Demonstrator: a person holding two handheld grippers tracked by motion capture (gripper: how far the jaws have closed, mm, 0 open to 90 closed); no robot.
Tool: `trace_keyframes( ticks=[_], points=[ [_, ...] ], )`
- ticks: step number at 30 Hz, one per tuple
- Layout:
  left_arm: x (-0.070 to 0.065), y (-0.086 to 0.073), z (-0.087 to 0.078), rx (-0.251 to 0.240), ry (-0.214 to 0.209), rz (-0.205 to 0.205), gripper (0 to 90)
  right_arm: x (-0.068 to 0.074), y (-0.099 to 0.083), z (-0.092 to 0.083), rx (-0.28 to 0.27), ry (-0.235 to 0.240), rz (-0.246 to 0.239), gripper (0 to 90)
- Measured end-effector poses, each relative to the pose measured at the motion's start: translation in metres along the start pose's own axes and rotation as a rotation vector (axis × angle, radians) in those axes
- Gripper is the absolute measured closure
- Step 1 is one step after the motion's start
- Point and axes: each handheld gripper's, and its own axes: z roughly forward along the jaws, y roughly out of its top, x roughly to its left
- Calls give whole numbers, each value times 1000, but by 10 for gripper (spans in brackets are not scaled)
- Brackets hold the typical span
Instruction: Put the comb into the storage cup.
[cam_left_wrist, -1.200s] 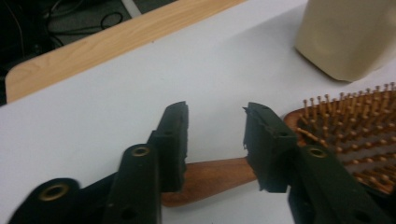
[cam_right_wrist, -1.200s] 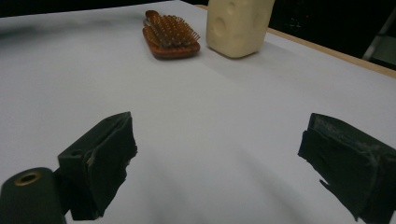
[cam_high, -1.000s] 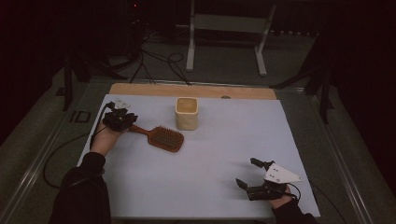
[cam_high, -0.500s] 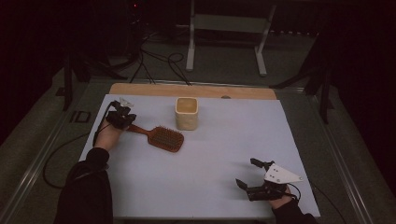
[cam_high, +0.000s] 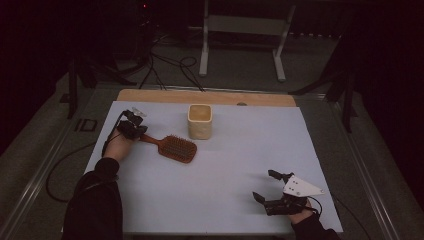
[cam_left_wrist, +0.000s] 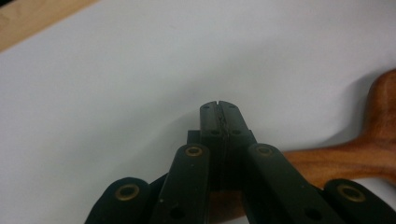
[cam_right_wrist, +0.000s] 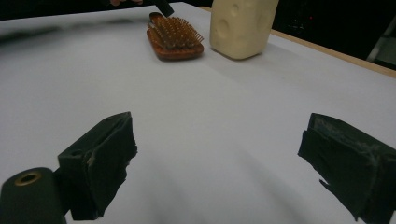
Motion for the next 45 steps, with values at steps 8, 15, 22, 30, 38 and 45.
trace_keyframes(
  ticks=[8,15,22,30,38,45],
  points=[
    [-3,-5,-4,24,-19,20,900,0,0,0,1,-1,9,89],
    [-8,-11,-14,40,-40,48,900,0,0,-1,1,-2,11,89],
    [-14,-19,-24,41,-64,65,900,0,0,0,2,-2,9,89],
    [-24,-22,-36,55,-84,94,900,0,0,0,1,-3,12,89],
    [-24,-27,-37,44,-72,92,900,0,1,0,-2,-1,16,89],
    [-21,-26,-33,65,-68,75,900,0,1,-1,-2,-2,15,89]
  ],
)
